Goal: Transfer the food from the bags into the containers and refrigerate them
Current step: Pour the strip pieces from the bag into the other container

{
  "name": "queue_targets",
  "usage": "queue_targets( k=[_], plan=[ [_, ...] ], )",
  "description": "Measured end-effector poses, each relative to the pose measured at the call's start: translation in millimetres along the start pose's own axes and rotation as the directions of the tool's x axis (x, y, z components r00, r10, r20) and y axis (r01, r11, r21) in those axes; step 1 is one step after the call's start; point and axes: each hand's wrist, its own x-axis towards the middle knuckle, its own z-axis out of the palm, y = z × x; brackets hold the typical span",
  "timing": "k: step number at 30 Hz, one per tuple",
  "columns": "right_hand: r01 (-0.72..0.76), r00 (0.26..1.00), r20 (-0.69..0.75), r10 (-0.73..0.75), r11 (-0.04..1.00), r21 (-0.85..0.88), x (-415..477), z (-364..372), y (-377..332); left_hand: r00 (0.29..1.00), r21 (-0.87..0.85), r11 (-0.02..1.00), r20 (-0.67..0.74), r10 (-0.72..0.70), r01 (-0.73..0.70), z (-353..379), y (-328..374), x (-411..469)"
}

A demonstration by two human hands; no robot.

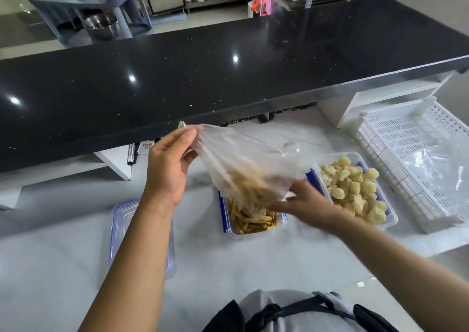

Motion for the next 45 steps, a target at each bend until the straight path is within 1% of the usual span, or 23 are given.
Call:
queue_targets(
  k=[3,6,9,11,12,14,16,17,18,20,22,23,24,26,27,29,31,33,36,38,40,43,45],
  plan=[
    [0.021,0.999,-0.048,-0.019,0.999,0.04,-12,28,20,0.997,-0.057,0.997,0.068,-0.047,0.051,-14,-6,-9],
    [0.042,0.997,-0.064,-0.038,0.997,0.061,-23,39,21,0.968,-0.024,0.993,0.223,-0.112,0.12,-31,-11,-18],
    [0.096,0.992,-0.085,-0.094,0.995,0.019,-26,36,18,0.902,0.133,0.974,0.37,-0.222,0.185,-44,-15,-26],
    [0.14,0.986,-0.091,-0.143,0.989,-0.035,-30,34,19,0.832,0.305,0.93,0.445,-0.33,0.205,-48,-19,-35],
    [0.168,0.981,-0.087,-0.173,0.984,-0.055,-33,34,19,0.804,0.417,0.888,0.451,-0.387,0.194,-48,-19,-39],
    [0.18,0.981,-0.057,-0.184,0.981,-0.072,-37,34,21,0.763,0.604,0.772,0.399,-0.509,0.199,-47,-21,-45],
    [0.171,0.985,-0.025,-0.172,0.984,-0.05,-38,33,25,0.717,0.7,0.668,0.327,-0.616,0.254,-44,-22,-48],
    [0.16,0.987,-0.029,-0.16,0.987,-0.013,-38,32,26,0.717,0.695,0.657,0.296,-0.631,0.291,-43,-23,-48],
    [0.142,0.989,-0.049,-0.14,0.989,0.052,-38,32,26,0.743,0.662,0.677,0.267,-0.613,0.321,-42,-26,-47],
    [0.105,0.99,-0.112,-0.082,0.972,0.21,-36,29,24,0.83,0.592,0.747,0.22,-0.512,0.304,-38,-30,-45],
    [0.077,0.986,-0.165,-0.025,0.945,0.317,-32,24,21,0.883,0.509,0.803,0.16,-0.441,0.309,-32,-34,-41],
    [0.07,0.982,-0.187,-0.006,0.937,0.341,-29,21,19,0.89,0.47,0.823,0.152,-0.43,0.318,-30,-35,-38],
    [0.069,0.979,-0.205,0.007,0.929,0.363,-25,18,15,0.885,0.461,0.831,0.177,-0.431,0.312,-27,-36,-36],
    [0.076,0.973,-0.231,0.022,0.912,0.404,-20,13,11,0.864,0.53,0.806,0.243,-0.441,0.263,-23,-40,-34],
    [0.078,0.97,-0.24,0.027,0.907,0.415,-18,11,9,0.867,0.559,0.793,0.241,-0.436,0.244,-21,-44,-34],
    [0.087,0.969,-0.246,0.023,0.899,0.43,-13,9,6,0.906,0.573,0.786,0.165,-0.389,0.233,-14,-49,-31],
    [0.089,0.966,-0.256,0.032,0.89,0.447,-9,7,3,0.944,0.573,0.798,0.118,-0.309,0.189,-9,-52,-27],
    [0.095,0.964,-0.263,0.032,0.884,0.458,-4,4,0,0.964,0.546,0.824,0.105,-0.245,0.15,-6,-52,-22],
    [0.071,0.972,-0.232,0.033,0.902,0.425,2,2,0,0.978,0.492,0.859,0.063,-0.197,0.141,-3,-49,-16],
    [0.008,0.983,-0.176,0.053,0.943,0.332,4,4,5,0.981,0.481,0.864,0.043,-0.189,0.145,1,-49,-13],
    [-0.035,0.983,-0.167,0.076,0.97,0.239,5,7,10,0.983,0.495,0.859,0.047,-0.18,0.133,3,-49,-12],
    [-0.012,0.962,-0.256,0.093,0.953,0.302,3,5,9,0.988,0.485,0.869,0.059,-0.144,0.098,5,-47,-11],
    [0.005,0.954,-0.281,0.102,0.934,0.358,3,2,6,0.99,0.474,0.876,0.058,-0.128,0.085,7,-44,-10]
  ],
)
